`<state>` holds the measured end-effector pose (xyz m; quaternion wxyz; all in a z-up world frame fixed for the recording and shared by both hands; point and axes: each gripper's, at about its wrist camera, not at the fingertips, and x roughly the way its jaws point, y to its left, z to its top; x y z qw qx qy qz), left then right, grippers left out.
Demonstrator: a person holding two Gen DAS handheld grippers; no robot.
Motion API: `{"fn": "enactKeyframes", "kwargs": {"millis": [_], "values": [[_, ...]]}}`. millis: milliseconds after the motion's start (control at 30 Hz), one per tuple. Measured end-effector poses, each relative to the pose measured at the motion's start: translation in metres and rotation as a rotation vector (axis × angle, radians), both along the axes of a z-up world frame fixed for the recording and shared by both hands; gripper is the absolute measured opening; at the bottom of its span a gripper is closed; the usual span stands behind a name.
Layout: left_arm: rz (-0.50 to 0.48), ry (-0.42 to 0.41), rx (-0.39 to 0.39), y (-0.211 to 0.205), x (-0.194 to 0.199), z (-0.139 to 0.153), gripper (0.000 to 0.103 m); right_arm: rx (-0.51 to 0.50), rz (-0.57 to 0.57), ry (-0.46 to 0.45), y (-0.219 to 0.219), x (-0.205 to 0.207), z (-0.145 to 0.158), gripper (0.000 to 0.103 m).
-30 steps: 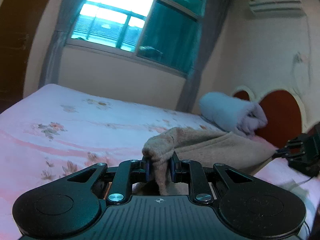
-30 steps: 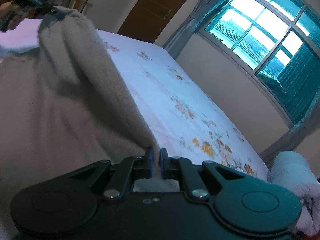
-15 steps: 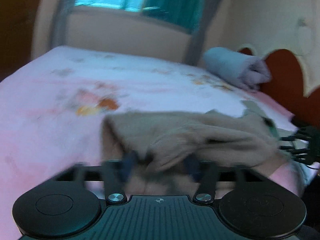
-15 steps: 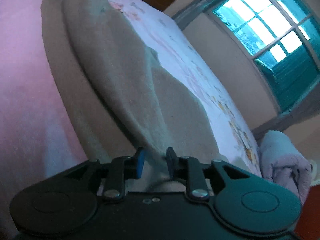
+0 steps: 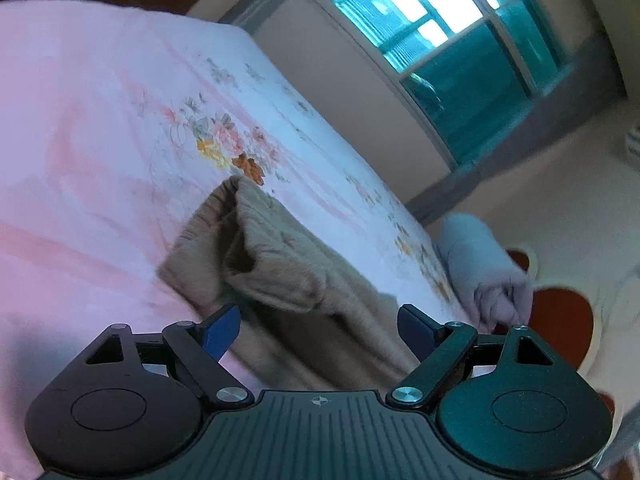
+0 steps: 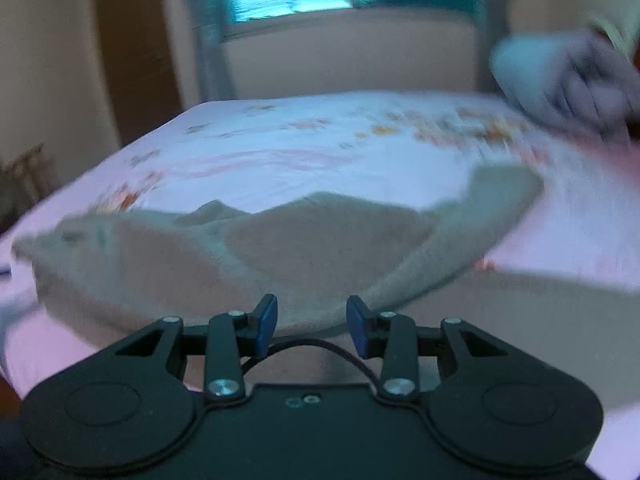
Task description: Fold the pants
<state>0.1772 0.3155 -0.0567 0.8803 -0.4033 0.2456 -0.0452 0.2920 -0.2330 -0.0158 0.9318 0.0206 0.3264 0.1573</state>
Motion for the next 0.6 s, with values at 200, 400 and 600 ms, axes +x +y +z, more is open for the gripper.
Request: {"fn": "enactKeyframes", "kwargs": {"millis": [200,400,600], "values": [[0.063,0.047,-0.067,-0.018,0.025,-0.007,0.085,0.238,-0.159,0.119,-0.034,0.005,-0.021,0.032],[0.11,0.137,-0.112,-0.018,0.041,-0.021,0.05,0.403,-0.315,0.281,-0.048,0.033,-0.053,0.033],[0.019,0.128,-0.074,-0.011,0.084,-0.004,0.024,0.566,-0.282,0.316,-0.06,0.059,-0.065,0.0]]}}
